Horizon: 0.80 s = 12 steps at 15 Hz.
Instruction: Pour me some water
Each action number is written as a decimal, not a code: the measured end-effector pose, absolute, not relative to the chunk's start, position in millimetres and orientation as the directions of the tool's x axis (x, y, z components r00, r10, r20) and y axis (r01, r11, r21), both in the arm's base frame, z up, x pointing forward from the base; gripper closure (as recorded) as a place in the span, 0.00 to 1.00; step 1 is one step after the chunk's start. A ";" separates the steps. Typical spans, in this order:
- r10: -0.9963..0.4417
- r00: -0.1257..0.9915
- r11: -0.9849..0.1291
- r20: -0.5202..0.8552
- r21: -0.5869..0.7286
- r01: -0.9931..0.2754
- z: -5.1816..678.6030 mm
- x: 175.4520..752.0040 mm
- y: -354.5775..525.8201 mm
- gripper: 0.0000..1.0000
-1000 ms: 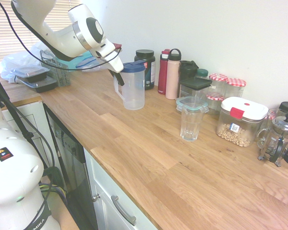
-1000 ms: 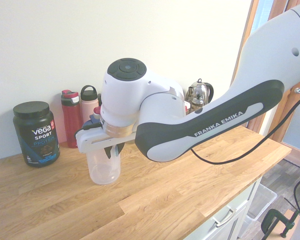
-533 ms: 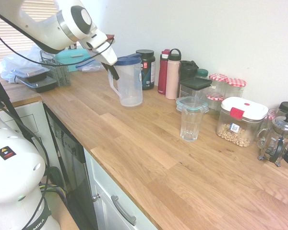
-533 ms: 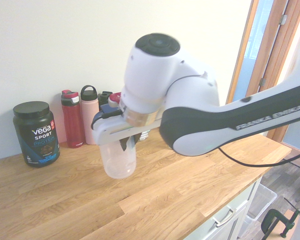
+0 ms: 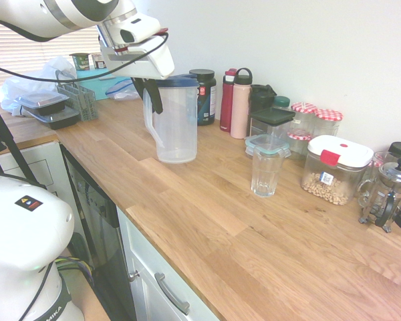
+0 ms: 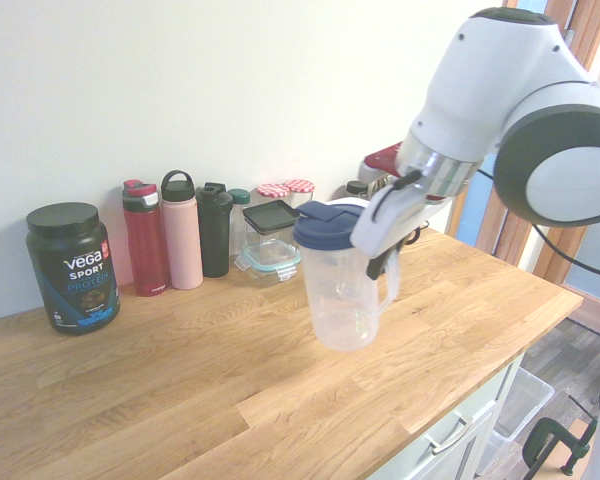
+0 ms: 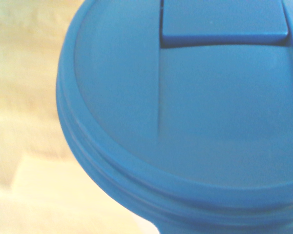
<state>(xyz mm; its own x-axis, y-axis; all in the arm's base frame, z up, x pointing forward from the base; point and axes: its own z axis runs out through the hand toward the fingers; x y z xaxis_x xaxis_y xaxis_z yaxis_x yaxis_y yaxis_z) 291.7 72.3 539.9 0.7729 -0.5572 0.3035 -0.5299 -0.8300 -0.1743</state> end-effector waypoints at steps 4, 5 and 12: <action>-0.502 0.815 -0.864 0.287 -0.121 -0.489 530.7 248.5 -9.9 1.00; -0.480 0.827 -0.877 0.295 -0.122 -0.465 533.0 240.4 -28.8 1.00; -0.403 0.865 -0.915 0.300 -0.108 -0.389 523.5 214.7 -149.6 1.00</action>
<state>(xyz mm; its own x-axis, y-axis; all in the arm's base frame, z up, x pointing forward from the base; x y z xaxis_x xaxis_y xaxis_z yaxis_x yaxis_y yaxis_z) 214.7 -149.6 523.5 0.8649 -0.4028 0.2996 -0.3888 -0.9150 -0.1078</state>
